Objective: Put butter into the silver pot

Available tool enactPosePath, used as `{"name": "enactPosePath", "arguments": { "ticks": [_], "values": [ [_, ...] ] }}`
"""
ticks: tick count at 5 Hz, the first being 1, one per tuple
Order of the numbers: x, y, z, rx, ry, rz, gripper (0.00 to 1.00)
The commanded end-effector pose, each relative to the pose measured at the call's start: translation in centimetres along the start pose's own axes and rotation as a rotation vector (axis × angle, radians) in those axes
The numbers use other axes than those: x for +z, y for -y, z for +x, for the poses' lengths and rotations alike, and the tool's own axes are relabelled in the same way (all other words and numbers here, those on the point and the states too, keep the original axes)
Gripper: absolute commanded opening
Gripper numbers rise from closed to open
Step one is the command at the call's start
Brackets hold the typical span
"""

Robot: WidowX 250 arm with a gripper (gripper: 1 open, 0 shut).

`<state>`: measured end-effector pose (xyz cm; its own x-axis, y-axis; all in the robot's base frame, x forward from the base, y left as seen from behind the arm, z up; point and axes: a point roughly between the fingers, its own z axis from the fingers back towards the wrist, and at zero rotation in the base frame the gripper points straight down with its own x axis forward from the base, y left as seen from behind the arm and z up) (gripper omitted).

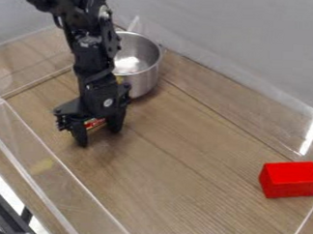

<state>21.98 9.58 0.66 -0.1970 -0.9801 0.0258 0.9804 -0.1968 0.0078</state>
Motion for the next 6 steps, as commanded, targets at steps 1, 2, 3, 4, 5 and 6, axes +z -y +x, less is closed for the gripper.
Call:
{"name": "enactPosePath", "arguments": {
  "ticks": [1, 2, 3, 4, 5, 6],
  "values": [
    [1.1, -1.0, 0.1, 0.032, 0.009, 0.000, 0.00],
    [1.2, -1.6, -0.7, 0.016, 0.012, -0.001, 1.00],
    [1.3, -2.2, -1.5, 0.001, 0.015, 0.003, 1.00],
    [1.3, -2.8, -2.3, -0.012, 0.015, 0.007, 1.00],
    [1.8, -3.2, -2.4, 0.022, 0.013, 0.015, 0.00],
    [2.1, -3.6, -2.4, 0.056, 0.013, 0.022, 0.00]
  ]
}}
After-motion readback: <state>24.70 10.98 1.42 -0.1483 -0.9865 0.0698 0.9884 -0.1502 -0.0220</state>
